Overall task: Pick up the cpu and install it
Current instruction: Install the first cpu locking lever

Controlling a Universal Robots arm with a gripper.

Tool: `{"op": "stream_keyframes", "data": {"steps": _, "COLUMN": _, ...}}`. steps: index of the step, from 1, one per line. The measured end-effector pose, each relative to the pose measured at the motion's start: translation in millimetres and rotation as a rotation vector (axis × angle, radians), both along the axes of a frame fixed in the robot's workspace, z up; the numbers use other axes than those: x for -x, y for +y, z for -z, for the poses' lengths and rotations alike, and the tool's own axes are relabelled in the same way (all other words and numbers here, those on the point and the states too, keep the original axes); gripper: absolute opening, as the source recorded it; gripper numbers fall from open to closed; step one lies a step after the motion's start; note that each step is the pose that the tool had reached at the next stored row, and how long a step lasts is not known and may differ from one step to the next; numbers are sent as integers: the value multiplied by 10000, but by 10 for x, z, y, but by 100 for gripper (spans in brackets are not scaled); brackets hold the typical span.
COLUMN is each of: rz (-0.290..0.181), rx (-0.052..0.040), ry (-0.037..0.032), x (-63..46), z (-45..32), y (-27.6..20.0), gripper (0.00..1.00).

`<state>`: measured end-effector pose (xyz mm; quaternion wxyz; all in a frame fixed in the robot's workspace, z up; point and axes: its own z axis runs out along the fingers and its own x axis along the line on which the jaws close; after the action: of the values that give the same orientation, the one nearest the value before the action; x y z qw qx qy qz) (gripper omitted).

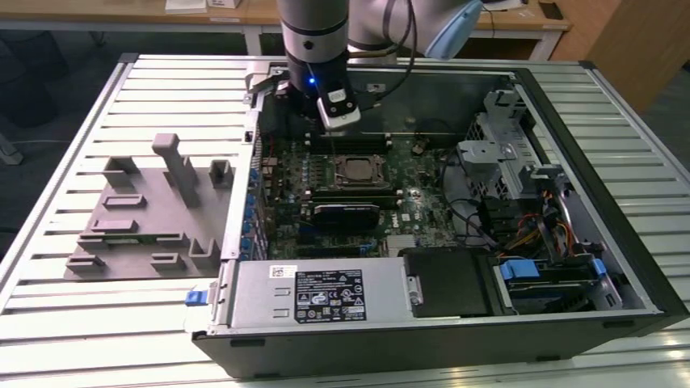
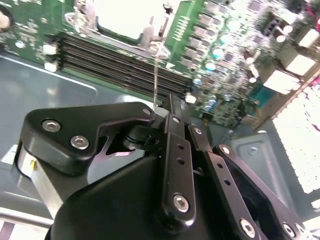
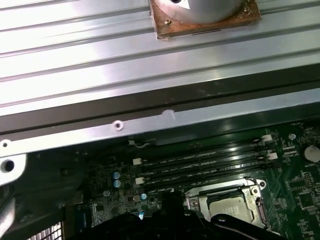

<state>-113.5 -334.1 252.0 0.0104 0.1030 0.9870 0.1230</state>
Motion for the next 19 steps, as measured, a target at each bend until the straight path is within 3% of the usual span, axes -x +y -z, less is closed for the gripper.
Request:
{"op": "stream_keyframes", "data": {"steps": 10, "rz": 0, "rx": 5, "ry": 0, "x": -325, "z": 0, "y": 0, "gripper": 11}}
{"op": "stream_keyframes", "data": {"steps": 19, "rz": 77, "rx": 20, "ry": 0, "x": -348, "z": 2, "y": 0, "gripper": 11}}
